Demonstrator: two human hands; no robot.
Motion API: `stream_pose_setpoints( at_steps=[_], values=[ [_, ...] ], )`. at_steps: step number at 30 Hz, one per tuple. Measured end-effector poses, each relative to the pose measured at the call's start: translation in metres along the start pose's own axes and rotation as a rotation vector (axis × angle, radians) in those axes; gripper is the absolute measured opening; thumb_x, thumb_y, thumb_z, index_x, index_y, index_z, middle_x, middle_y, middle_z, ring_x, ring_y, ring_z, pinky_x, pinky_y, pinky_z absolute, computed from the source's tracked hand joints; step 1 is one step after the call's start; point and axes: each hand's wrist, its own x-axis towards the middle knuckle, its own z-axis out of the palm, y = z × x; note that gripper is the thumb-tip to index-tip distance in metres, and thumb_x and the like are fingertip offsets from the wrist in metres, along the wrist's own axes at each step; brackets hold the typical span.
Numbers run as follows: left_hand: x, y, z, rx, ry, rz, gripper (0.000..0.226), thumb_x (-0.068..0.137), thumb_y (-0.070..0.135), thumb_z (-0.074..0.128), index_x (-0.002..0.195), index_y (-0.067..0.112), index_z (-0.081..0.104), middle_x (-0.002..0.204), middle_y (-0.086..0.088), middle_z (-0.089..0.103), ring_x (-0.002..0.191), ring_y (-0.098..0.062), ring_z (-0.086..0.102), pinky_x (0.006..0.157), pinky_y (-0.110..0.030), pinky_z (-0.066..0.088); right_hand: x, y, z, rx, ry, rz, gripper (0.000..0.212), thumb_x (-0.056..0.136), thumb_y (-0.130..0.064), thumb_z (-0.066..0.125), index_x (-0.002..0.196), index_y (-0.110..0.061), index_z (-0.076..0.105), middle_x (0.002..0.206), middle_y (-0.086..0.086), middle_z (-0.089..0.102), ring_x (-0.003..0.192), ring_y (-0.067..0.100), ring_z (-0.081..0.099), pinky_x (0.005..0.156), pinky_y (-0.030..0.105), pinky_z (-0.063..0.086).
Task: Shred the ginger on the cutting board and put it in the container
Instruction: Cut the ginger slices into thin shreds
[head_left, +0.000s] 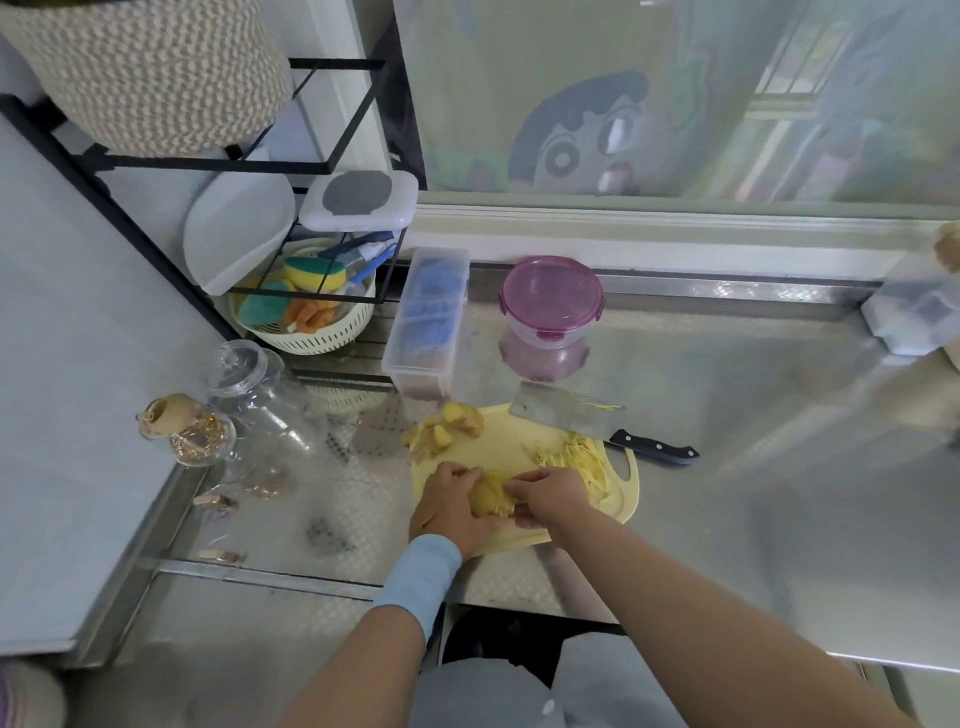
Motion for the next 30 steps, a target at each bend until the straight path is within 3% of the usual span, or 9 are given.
stream_pose_setpoints(
  at_steps=[4,7,12,20,24,30],
  values=[
    [0.000,0.005,0.002,0.124,0.003,0.046,0.084,0.075,0.057,0.069,0.146,0.033,0.033,0.138,0.010,0.033,0.126,-0.013,0.033,0.097,-0.028,0.039,-0.002,0.006,0.003,-0.029,0.042,-0.034,0.017,0.075,-0.007,0.086,0.083,-0.012,0.072,0.073,0.011,0.072,0.058,0.024,0.068,0.072,0.043,0.064],
    [0.004,0.009,0.002,0.159,0.016,0.061,0.076,0.076,0.054,0.069,0.142,0.031,0.038,0.133,0.008,0.040,0.123,-0.015,0.035,0.096,-0.028,0.039,-0.002,0.006,0.004,-0.116,0.018,-0.087,0.016,0.074,-0.011,0.087,0.081,-0.018,0.075,0.073,0.008,0.075,0.061,0.023,0.069,0.071,0.040,0.064],
    [0.005,0.005,0.007,-0.029,0.047,0.055,0.063,0.078,0.035,0.071,0.136,0.028,0.045,0.132,0.006,0.044,0.120,-0.015,0.034,0.099,-0.026,0.035,-0.003,-0.004,-0.001,-0.128,-0.040,-0.094,0.005,0.085,-0.005,0.079,0.089,-0.005,0.076,0.070,0.012,0.070,0.055,0.019,0.065,0.054,0.029,0.056],
    [0.009,0.006,0.007,-0.244,0.091,0.040,0.064,0.072,0.031,0.079,0.129,0.028,0.052,0.125,0.013,0.048,0.120,-0.009,0.039,0.097,-0.017,0.028,-0.002,-0.017,-0.003,-0.206,-0.212,-0.100,0.014,0.094,-0.008,0.068,0.108,-0.006,0.067,0.074,0.009,0.066,0.053,0.012,0.063,0.056,0.026,0.058],
    [0.014,0.007,0.004,-0.266,0.106,0.058,0.068,0.070,0.027,0.082,0.132,0.026,0.054,0.128,0.010,0.052,0.123,-0.010,0.043,0.102,-0.019,0.031,0.001,-0.018,-0.005,-0.119,-0.290,-0.048,0.018,0.097,-0.010,0.064,0.112,-0.001,0.063,0.092,0.017,0.061,0.073,0.021,0.063,0.064,0.030,0.060],
    [0.015,0.006,0.005,-0.225,0.096,0.106,0.071,0.071,0.031,0.082,0.136,0.025,0.053,0.132,0.009,0.053,0.124,-0.010,0.042,0.104,-0.021,0.032,0.004,-0.019,-0.009,-0.069,-0.353,-0.026,0.022,0.101,-0.005,0.055,0.122,-0.003,0.061,0.106,0.024,0.065,0.078,0.026,0.067,0.068,0.036,0.061]
  ],
)
